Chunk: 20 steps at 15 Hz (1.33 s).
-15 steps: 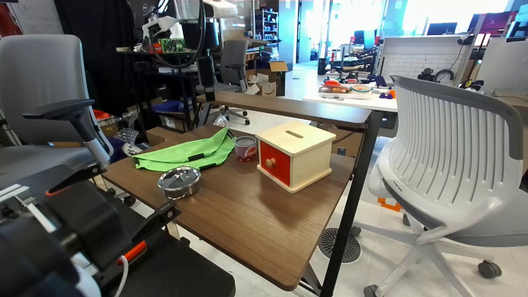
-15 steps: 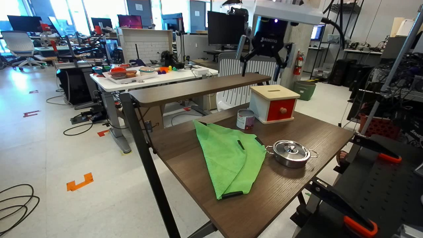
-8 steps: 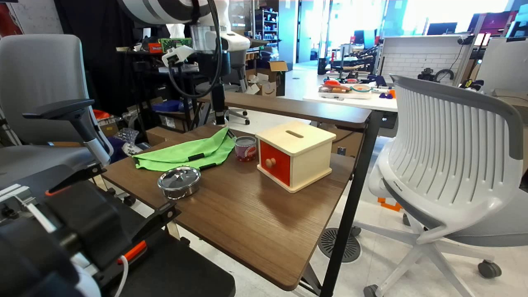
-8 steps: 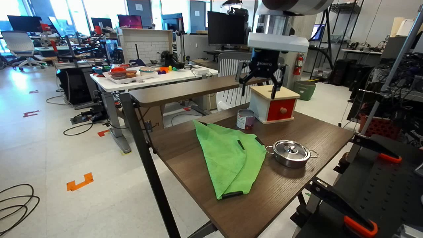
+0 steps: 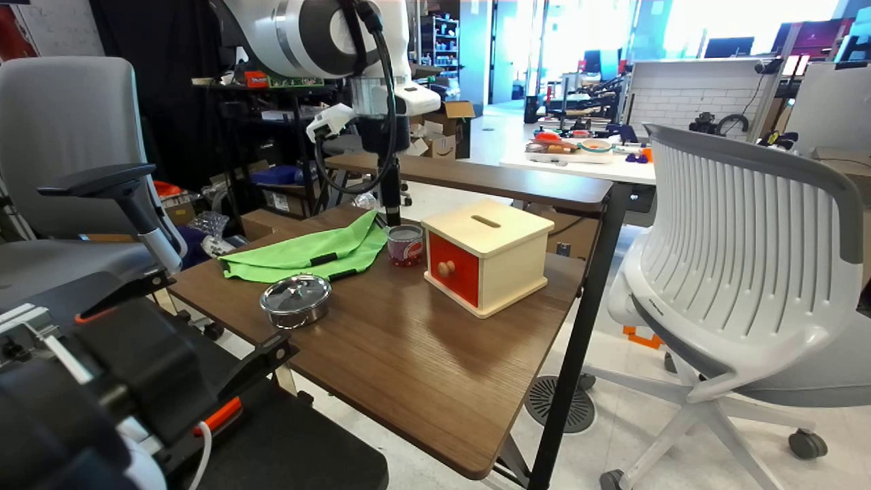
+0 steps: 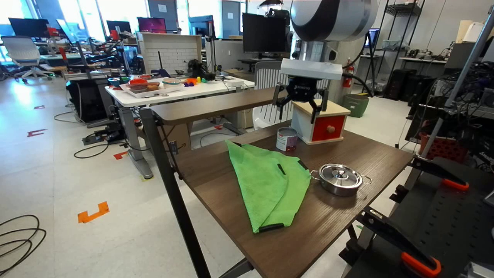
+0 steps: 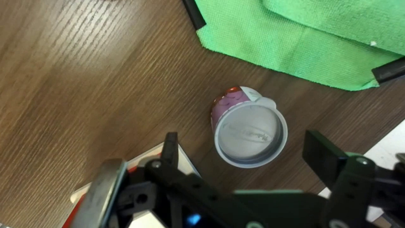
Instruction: Move the can to the right
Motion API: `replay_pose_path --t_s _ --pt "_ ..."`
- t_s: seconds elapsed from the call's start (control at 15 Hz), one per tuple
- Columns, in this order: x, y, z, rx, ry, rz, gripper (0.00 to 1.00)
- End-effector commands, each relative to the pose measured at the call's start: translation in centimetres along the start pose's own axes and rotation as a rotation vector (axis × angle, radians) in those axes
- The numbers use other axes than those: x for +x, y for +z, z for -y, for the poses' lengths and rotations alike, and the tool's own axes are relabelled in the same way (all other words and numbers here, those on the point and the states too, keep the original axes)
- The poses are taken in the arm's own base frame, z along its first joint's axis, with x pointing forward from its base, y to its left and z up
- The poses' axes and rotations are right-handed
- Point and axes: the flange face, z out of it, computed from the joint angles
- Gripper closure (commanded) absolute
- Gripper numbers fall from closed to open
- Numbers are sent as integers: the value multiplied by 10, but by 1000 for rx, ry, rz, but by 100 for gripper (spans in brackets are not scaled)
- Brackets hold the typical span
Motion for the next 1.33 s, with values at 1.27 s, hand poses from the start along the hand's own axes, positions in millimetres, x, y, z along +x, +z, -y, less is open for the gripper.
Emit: replay_pose_path --t_s 1.27 --pt "24 60 33 -29 65 -38 0"
